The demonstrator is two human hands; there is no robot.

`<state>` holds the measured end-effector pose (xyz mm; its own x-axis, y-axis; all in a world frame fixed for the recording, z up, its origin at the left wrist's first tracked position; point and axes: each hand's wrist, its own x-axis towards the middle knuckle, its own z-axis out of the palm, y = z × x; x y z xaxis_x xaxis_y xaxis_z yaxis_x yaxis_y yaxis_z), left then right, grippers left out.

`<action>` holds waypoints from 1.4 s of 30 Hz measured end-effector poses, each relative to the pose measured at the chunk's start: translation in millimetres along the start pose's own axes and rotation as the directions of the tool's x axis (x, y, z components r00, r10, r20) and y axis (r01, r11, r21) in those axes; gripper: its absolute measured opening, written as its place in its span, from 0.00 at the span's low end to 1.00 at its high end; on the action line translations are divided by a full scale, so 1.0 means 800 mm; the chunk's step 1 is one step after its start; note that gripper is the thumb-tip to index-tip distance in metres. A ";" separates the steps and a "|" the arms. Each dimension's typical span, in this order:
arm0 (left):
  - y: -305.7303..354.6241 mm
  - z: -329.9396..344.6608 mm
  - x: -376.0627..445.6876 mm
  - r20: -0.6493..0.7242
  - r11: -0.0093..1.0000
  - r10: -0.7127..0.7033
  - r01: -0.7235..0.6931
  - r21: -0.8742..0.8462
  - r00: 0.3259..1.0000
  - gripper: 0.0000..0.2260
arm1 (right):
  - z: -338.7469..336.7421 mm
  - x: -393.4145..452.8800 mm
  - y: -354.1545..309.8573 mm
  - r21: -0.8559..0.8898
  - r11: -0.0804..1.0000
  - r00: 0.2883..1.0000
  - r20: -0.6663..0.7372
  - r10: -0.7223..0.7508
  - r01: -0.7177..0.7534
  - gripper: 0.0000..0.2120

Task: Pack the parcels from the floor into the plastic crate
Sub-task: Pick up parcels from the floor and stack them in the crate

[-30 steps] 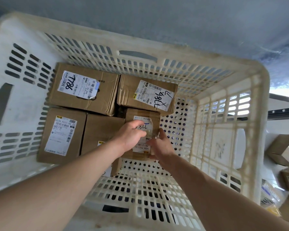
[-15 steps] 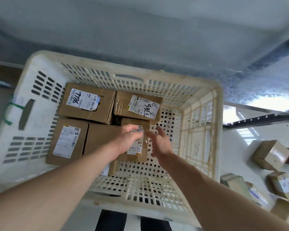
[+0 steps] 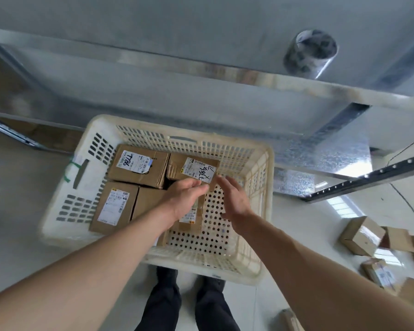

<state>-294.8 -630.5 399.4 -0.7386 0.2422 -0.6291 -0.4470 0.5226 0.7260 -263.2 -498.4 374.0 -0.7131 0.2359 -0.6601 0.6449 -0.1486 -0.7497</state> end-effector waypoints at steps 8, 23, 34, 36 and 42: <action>0.031 0.002 -0.070 -0.015 0.996 0.089 -0.090 -0.004 0.996 0.18 | -0.031 -0.082 -0.029 -0.001 0.994 0.992 -0.065 -0.108 0.109 0.37; 0.045 0.108 -0.169 0.281 0.966 0.244 -0.259 0.019 0.928 0.08 | -0.133 -0.238 0.042 0.142 0.977 0.918 -0.384 -0.097 0.162 0.38; 0.068 0.255 -0.221 0.410 0.947 0.252 -0.311 0.082 0.876 0.07 | -0.268 -0.320 0.120 0.197 0.962 0.822 -0.567 -0.046 0.190 0.39; 0.074 0.289 -0.232 0.428 0.941 0.253 -0.323 0.099 0.868 0.08 | -0.296 -0.335 0.137 0.212 0.960 0.817 -0.576 -0.030 0.185 0.42; 0.088 0.400 -0.271 0.456 0.921 0.243 -0.351 0.170 0.856 0.11 | -0.400 -0.374 0.193 0.246 0.950 0.789 -0.614 -0.002 0.194 0.46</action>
<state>-4.1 -384.7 498.0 -0.5107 0.7069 -0.4893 -0.0664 0.5350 0.8423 137.5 -284.2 470.6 -0.3955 0.7761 -0.4912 0.4063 -0.3318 -0.8514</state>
